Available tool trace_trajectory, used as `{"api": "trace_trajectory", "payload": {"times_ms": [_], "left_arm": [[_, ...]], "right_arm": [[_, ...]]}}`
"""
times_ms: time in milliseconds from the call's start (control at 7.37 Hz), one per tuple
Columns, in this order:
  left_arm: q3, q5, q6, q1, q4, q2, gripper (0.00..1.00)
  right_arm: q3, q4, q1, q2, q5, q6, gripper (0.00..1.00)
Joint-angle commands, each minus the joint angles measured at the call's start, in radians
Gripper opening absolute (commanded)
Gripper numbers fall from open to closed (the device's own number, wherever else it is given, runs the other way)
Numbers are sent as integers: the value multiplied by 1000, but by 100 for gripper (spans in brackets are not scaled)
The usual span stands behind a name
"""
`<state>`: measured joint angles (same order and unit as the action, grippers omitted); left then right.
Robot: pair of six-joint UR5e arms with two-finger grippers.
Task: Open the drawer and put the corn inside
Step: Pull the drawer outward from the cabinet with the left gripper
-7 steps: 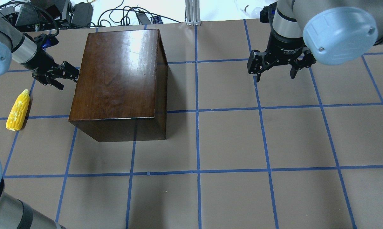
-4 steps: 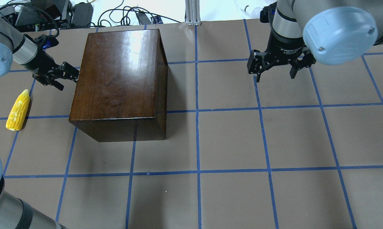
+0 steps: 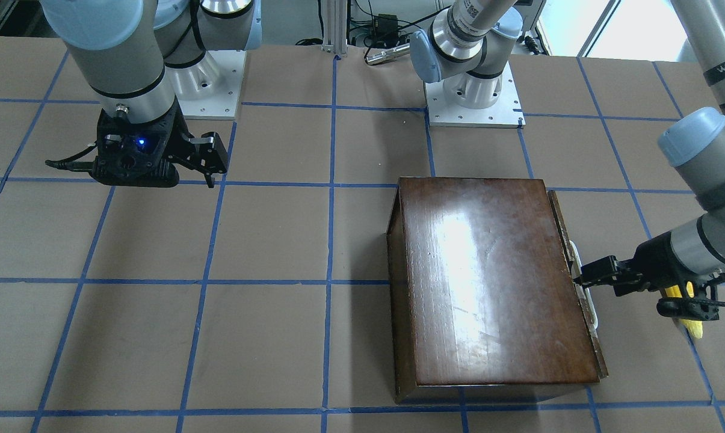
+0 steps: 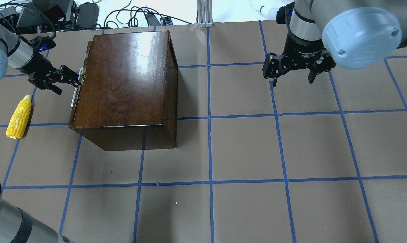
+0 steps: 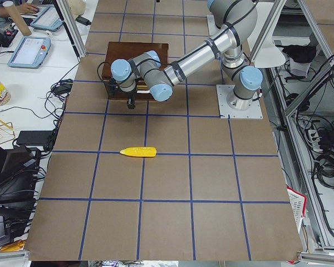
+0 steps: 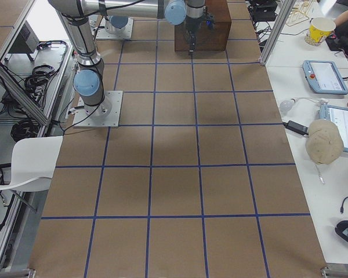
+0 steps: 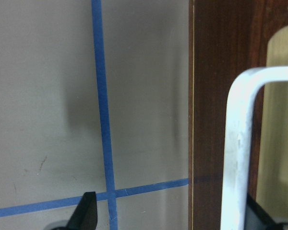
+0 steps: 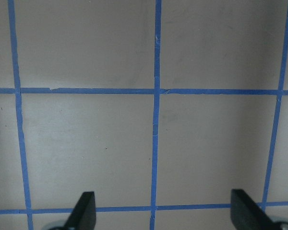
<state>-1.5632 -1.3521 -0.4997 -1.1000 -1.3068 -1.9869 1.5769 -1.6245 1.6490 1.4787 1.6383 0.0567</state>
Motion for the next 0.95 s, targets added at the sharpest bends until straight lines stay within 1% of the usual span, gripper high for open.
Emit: {"api": "trace_trajectory", "payload": {"times_ms": [0,814], "left_arm": [[3,-1,-8,28,1,-1,100],[20,-4,-14,77,1,-15,100]], "right_arm": [[0,0,0,0,0,0,100],[0,0,0,0,0,0,100]]}}
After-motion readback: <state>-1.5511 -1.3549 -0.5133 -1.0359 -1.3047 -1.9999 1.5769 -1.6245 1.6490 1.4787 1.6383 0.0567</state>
